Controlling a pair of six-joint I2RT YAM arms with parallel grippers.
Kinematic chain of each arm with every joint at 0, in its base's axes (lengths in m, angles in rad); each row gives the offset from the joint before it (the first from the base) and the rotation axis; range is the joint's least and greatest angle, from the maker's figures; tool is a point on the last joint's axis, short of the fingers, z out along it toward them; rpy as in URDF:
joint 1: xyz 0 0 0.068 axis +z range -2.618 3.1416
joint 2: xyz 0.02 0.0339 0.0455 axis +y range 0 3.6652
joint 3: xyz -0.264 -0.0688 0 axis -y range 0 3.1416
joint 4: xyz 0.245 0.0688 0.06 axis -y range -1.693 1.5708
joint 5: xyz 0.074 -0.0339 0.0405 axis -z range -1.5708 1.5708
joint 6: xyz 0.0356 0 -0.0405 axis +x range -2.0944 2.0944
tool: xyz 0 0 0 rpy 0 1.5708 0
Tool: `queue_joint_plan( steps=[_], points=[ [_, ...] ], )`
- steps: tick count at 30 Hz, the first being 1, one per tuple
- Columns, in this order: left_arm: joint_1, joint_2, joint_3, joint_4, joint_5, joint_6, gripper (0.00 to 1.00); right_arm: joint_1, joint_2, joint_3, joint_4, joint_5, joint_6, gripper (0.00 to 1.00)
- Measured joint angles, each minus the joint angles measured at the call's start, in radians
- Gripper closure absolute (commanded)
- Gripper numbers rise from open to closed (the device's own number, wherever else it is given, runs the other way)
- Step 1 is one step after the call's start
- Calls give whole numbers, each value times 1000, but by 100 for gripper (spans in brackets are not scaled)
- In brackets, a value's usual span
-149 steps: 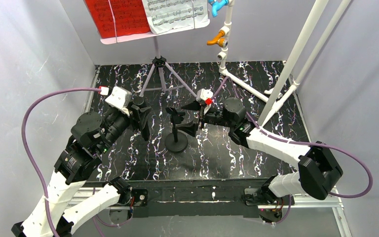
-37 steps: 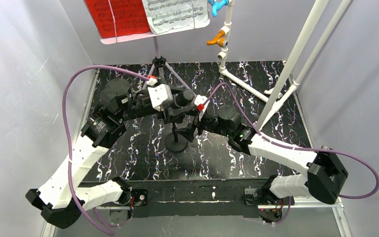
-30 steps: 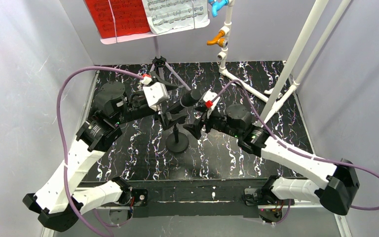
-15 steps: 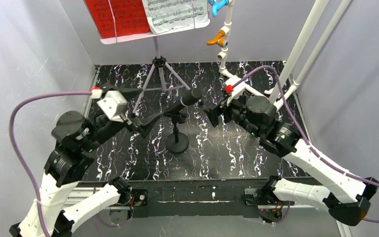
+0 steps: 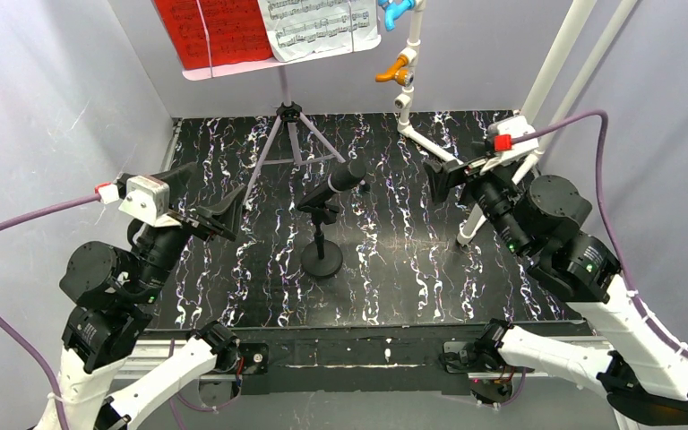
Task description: Set up the instrument practice props
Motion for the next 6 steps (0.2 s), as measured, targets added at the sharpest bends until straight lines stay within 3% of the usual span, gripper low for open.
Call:
queue_joint_plan(
  steps=[6],
  points=[
    [0, -3, -12, 5, -34, 0, 2, 0, -72, -51, 29, 21, 0, 2]
  ],
)
